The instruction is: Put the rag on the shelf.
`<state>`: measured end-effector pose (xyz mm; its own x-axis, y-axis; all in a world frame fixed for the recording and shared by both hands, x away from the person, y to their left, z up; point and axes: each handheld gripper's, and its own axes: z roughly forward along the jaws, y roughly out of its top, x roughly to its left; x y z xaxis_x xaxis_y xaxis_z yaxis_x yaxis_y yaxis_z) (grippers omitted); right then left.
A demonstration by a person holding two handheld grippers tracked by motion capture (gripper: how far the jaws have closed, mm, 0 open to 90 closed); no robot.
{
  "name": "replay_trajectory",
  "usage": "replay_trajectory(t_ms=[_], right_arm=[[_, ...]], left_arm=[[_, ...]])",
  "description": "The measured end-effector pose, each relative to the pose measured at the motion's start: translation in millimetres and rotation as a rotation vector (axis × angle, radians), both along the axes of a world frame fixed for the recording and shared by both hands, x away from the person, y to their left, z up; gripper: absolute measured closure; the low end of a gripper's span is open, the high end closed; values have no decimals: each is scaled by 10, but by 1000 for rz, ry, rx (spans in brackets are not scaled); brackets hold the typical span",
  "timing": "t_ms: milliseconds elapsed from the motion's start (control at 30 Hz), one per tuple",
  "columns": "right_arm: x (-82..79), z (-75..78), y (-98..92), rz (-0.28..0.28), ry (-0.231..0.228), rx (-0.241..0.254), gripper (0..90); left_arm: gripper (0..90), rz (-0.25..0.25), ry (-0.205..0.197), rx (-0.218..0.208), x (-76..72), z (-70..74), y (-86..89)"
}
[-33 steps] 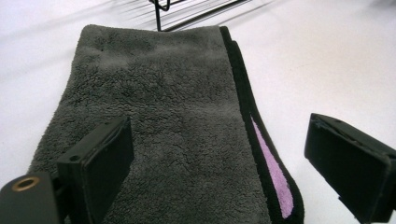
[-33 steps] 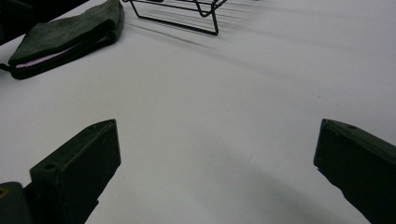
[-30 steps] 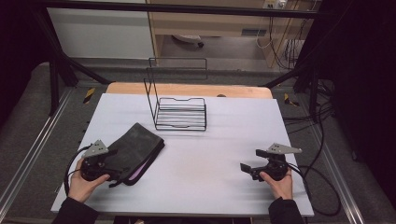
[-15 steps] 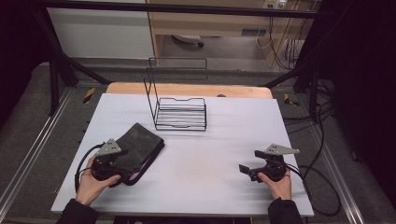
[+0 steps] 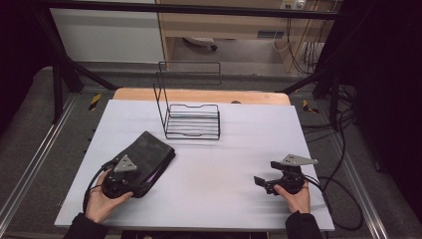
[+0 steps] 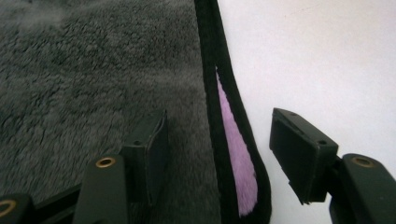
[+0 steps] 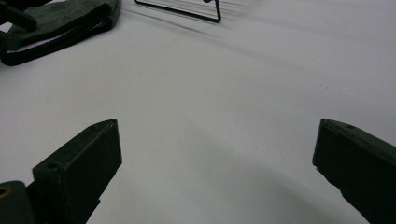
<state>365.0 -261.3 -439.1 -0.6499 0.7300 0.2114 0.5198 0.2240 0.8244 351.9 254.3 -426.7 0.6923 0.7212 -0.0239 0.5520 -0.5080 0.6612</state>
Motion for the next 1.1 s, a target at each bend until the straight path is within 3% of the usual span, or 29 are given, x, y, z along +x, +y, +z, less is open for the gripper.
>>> replay_trajectory(t_ms=[167, 300, 467, 600, 667, 733, 800, 967, 1100], right_arm=[[-1, -5, 5, 0, 3, -3, 19], [-6, -7, 5, 0, 7, -8, 19], [-1, -12, 9, 2, 7, -8, 19], [0, -14, 11, 3, 8, -5, 18], [0, -14, 12, 2, 10, -3, 19], [0, -14, 12, 2, 10, -3, 19], [3, -16, 11, 4, 7, -4, 19], [2, -17, 14, 3, 10, 0, 19], [4, -17, 11, 5, 7, -3, 19]], left_arm=[[387, 13, -4, 31, -88, -20, 49], [380, 9, -16, 67, -92, -91, 15], [374, 17, -22, 67, -90, -121, -2], [395, 40, -40, 100, -99, -137, -56], [425, 55, -41, 111, -97, -133, -74], [564, 78, -57, 136, -92, -126, -73], [608, 89, -56, 144, -78, -116, -63], [661, 90, -54, 152, -63, -108, -57], [710, 101, -42, 128, -48, -96, -30]])
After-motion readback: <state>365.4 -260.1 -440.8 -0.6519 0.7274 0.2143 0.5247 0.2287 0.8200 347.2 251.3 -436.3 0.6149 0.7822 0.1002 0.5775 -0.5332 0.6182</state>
